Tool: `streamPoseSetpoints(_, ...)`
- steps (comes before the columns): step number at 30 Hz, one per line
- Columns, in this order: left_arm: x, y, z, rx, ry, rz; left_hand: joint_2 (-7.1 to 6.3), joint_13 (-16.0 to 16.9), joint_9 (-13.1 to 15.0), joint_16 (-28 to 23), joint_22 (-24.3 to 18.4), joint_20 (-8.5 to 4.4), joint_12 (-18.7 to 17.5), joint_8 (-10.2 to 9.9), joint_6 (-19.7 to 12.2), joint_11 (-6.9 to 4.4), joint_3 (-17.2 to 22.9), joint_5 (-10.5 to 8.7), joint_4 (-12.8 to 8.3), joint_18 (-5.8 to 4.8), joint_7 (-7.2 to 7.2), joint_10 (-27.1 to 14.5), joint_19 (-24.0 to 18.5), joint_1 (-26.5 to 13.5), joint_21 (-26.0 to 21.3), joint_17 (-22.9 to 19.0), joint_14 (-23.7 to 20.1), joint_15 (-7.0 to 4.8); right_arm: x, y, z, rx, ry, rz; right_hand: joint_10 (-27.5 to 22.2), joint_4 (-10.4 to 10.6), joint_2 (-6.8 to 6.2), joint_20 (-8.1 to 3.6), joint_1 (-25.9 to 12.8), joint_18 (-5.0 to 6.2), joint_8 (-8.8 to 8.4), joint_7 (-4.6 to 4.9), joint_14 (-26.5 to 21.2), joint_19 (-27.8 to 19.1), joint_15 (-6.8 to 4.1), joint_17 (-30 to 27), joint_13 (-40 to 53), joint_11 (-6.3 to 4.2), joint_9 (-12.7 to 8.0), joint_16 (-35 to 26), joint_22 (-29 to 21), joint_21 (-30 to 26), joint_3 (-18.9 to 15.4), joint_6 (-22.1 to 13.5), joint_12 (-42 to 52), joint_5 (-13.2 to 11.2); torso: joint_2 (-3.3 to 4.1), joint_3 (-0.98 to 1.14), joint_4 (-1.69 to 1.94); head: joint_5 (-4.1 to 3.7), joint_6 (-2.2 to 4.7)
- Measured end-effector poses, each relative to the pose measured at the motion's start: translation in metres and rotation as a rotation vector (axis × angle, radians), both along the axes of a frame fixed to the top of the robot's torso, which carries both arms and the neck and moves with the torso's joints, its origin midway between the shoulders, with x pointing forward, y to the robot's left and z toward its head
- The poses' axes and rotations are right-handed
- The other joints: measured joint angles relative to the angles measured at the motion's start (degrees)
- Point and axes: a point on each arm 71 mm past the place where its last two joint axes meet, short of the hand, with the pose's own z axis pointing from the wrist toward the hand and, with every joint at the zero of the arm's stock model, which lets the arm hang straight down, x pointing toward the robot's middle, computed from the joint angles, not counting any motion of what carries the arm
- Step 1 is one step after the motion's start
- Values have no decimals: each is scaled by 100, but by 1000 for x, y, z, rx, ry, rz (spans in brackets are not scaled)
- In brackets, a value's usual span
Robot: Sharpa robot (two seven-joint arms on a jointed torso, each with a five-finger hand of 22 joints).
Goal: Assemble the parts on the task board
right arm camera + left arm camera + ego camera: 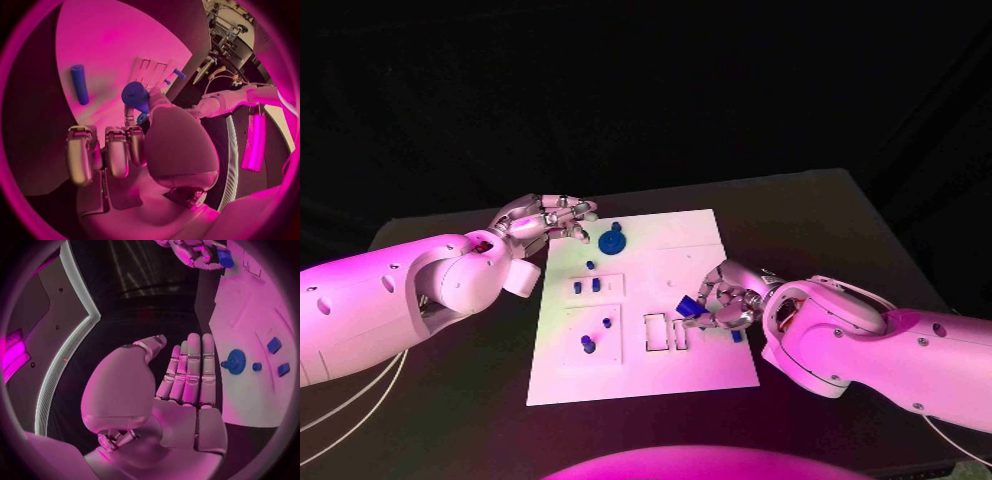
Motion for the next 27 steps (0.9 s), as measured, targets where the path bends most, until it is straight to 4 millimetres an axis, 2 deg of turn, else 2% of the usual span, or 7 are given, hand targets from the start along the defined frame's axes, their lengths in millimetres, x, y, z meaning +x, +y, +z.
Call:
streamPoseSetpoints(9, 0, -1, 0, 0, 1, -3, 2, 0, 0, 0, -12, 21, 0, 0, -21, 0, 0, 0, 0, 1, 20, 0, 21, 49, 0, 6, 0, 0, -3, 25, -13, 40, 77, 40, 21, -12, 31, -4, -198, 0, -1, 9, 0, 4, -41, 0, 0, -21, 0, 0, 0, 0, 60, 9, 0, 0, 5, 2, 9, 57, -40)
streamPoseSetpoints(14, 0, -1, 0, 1, 1, -4, 2, -1, 0, 0, -12, 21, 0, 0, -42, 0, 0, 0, 0, 1, 0, 0, 21, 49, 0, 6, -21, 21, -4, 32, -20, 44, 106, 50, 3, -9, 10, -4, -479, 0, 2, 30, 0, 4, -41, -1, -1, -39, 6, 0, -1, 0, 69, 33, 0, 0, 10, 2, 9, 91, -51)
streamPoseSetpoints(17, 0, -1, 0, 2, 1, -5, 2, -1, 0, 0, -12, 21, 0, 0, -42, 2, 0, 0, 0, 1, 0, -3, 21, 49, 0, 6, -21, 21, -3, 35, -22, 45, 114, 53, 1, -1, 6, -4, -611, 0, 101, 38, 0, 4, -41, -1, -1, -41, 17, 0, -1, 0, -43, 44, 0, 0, 10, -1, 3, 108, -63)
streamPoseSetpoints(20, 0, -2, 0, 2, 0, -6, 2, -1, 0, 0, -12, 21, 0, 0, -42, 21, 0, 0, 0, 1, 0, -21, 21, 49, 0, 6, -21, 20, -2, 37, -23, 44, 115, 52, 1, -5, 0, -4, -617, 0, 104, 37, 0, 4, -41, -1, -1, -41, 96, 0, -1, 0, -47, 46, 0, 0, 10, -1, -1, 121, -72)
streamPoseSetpoints(27, 0, -2, 0, 4, -1, -10, 2, -1, 0, -1, -12, 21, 0, 0, -42, 21, 0, 0, 0, 1, 0, -21, 21, 49, 0, 5, -21, 21, 1, 41, -25, 33, 108, 47, 7, 1, -18, -35, -692, 0, 133, 25, 0, -5, -83, -2, -1, -78, 105, 0, -2, 0, -88, 99, 0, 0, 9, 2, -6, 141, -74)
